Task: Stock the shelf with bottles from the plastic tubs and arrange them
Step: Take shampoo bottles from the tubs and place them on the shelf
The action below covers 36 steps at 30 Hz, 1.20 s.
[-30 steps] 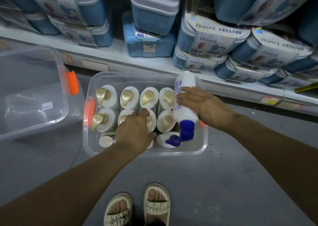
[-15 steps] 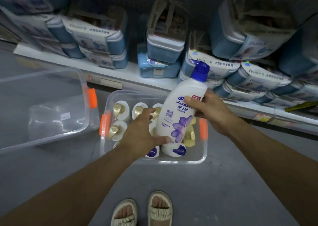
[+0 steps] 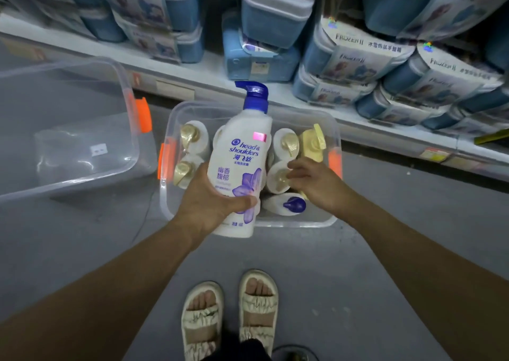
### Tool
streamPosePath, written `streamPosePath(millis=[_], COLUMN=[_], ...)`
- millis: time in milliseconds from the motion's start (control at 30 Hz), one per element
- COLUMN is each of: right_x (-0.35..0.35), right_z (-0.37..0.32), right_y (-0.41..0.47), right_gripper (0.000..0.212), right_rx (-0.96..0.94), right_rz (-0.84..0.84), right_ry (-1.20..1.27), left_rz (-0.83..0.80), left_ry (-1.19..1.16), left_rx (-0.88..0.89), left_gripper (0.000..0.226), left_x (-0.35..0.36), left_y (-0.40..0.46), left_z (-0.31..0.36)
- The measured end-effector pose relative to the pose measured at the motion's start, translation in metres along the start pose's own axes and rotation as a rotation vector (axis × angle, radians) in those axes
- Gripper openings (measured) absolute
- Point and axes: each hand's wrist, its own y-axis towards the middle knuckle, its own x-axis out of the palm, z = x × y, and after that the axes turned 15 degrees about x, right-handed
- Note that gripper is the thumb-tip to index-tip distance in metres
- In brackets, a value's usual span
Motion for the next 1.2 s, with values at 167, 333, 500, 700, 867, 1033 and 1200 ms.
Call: streamPosePath(millis=[167,333,500,700,867,1033,1200], right_x=[0.033,0.054,0.049,0.045,0.042,0.018,-0.02], right_z=[0.067,0.085,0.075,0.079,0.086,0.08,0.047], right_y=[0.024,0.049,0.063,0.061,0.047,0.014,-0.026], right_gripper=[0.053,0.058,0.051,0.042,0.046,0.054,0.051], right_rx=[-0.02,-0.135,-0.183,-0.197,-0.214,-0.16,-0.196], right_rz=[0.173,0.325,0.35,0.393,0.43,0.42,0.47], right_ry=[-0.511,-0.404,-0.711,-0.682,-0.513,-0.283,-0.062], left_rz=[0.093,0.144,0.158,0.169,0.181,0.183,0.172], left_ry=[-0.004,0.012,0.047,0.082,0.095,0.098,0.082], left_rx=[-0.019,0.015,0.065,0.077,0.075,0.074,0.074], left_gripper=[0.085,0.075,0.071,0.075,0.075,0.076,0.079], left_x=[0.009,0.019,0.022,0.016,0.015,0.014,0.007], left_y=[0.004,0.009,0.013,0.015,0.012,0.003,-0.008], left_z=[-0.023,-0.039,-0.048,-0.054,-0.055,-0.042,-0.013])
